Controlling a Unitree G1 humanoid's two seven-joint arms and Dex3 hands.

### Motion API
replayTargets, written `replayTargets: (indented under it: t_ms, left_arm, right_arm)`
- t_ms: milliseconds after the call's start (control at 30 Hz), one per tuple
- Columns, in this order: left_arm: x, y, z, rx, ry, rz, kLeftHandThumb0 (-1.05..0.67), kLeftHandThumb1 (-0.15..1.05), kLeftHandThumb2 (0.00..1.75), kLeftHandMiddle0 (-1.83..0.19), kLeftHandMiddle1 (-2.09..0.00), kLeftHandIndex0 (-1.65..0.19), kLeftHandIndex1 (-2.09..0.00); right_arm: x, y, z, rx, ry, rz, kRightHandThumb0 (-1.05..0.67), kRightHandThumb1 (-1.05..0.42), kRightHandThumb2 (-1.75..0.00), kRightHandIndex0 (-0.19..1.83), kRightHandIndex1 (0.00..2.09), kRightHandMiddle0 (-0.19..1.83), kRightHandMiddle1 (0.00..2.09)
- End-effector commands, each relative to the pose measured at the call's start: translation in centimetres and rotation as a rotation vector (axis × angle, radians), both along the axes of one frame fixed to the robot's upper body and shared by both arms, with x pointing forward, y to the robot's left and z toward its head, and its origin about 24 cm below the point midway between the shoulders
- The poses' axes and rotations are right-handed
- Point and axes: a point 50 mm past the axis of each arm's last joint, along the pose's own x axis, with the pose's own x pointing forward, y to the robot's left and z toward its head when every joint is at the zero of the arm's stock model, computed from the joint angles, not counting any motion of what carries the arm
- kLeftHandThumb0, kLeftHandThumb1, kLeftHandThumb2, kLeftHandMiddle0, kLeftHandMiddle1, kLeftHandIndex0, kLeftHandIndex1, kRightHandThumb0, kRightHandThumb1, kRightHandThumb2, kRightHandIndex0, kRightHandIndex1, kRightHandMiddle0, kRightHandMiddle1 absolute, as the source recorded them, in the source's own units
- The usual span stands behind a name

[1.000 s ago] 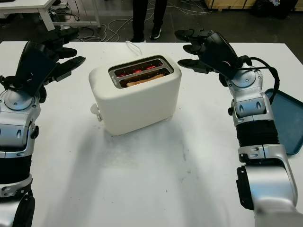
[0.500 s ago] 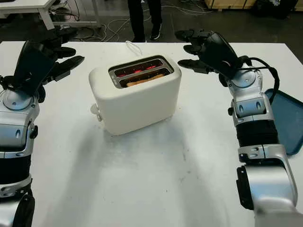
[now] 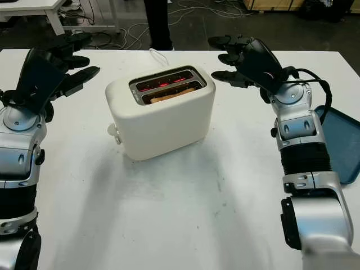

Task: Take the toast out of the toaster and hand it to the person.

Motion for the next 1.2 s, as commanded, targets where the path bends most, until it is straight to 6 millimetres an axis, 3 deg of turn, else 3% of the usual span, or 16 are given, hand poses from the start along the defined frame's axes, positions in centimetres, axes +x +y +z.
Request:
replayTargets:
  t_ms: [0, 1167]
  left_arm:
    - [-0.15, 0.30, 0.14, 0.013, -0.002, 0.020, -0.27, 0.92, 0.16, -0.31, -0.74, -0.56, -0.05]
    - [-0.06, 0.14, 0.29, 0.015, -0.005, 0.010, -0.26, 0.92, 0.16, -0.30, -0.77, -0.57, -0.05]
  right_arm:
    - [-0.04, 0.25, 0.07, 0.016, 0.006, -0.001, -0.15, -0.92, -0.10, 0.45, 0.01, 0.47, 0.01]
    - [-0.20, 0.45, 0.16, 0.006, 0.008, -0.008, -0.14, -0.92, -0.09, 0.45, 0.00, 0.47, 0.00]
